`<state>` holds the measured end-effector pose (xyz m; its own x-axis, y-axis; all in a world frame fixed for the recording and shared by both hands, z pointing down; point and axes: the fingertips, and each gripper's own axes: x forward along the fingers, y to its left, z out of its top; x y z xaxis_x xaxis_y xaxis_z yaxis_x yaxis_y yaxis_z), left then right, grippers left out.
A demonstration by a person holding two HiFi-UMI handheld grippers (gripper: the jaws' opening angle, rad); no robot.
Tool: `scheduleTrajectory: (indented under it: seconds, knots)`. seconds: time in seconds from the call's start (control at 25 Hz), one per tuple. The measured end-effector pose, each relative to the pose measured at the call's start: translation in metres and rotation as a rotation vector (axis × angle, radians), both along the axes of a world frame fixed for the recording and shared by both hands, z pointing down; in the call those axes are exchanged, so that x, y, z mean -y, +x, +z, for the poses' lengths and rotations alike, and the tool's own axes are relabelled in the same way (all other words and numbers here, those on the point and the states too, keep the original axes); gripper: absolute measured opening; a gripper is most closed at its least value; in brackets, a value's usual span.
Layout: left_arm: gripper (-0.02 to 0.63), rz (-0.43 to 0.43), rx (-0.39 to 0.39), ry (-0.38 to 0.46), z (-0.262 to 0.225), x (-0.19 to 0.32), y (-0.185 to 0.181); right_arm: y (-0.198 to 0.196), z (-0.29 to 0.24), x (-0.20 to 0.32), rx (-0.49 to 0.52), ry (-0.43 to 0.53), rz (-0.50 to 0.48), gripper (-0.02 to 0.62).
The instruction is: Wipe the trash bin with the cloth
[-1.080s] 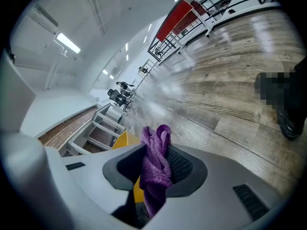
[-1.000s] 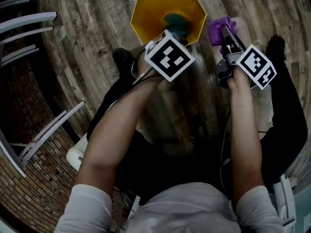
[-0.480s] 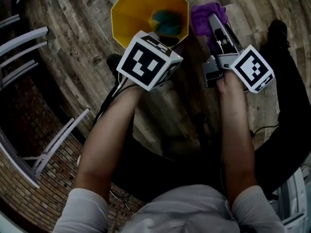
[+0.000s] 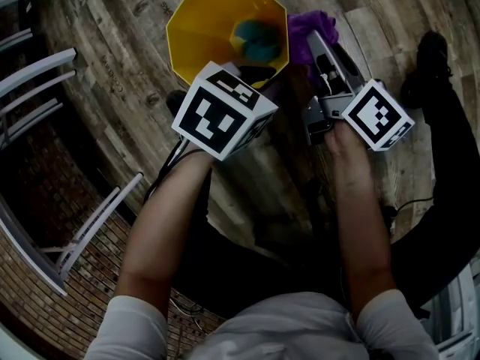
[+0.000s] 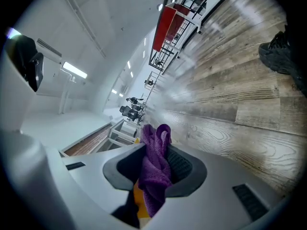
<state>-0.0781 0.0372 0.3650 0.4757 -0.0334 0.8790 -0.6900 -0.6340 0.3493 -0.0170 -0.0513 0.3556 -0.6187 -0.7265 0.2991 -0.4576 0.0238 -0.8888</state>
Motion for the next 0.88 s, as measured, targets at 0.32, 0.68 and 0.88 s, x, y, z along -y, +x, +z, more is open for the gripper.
scheduleTrajectory:
  seconds: [0.32,0.68,0.88]
  knots:
    - [0.043,0.025,-0.002,0.011,-0.001,-0.003,0.001,-0.003,0.043,0.0,-0.033,-0.069,0.001,0.115]
    - [0.042,0.035,0.001,0.022,-0.002,-0.004,0.003,-0.009,0.093,0.003,-0.09,-0.132,-0.004,0.115]
    - [0.041,0.022,-0.002,0.03,-0.002,-0.003,0.003,-0.015,0.12,0.007,-0.133,-0.172,-0.017,0.115]
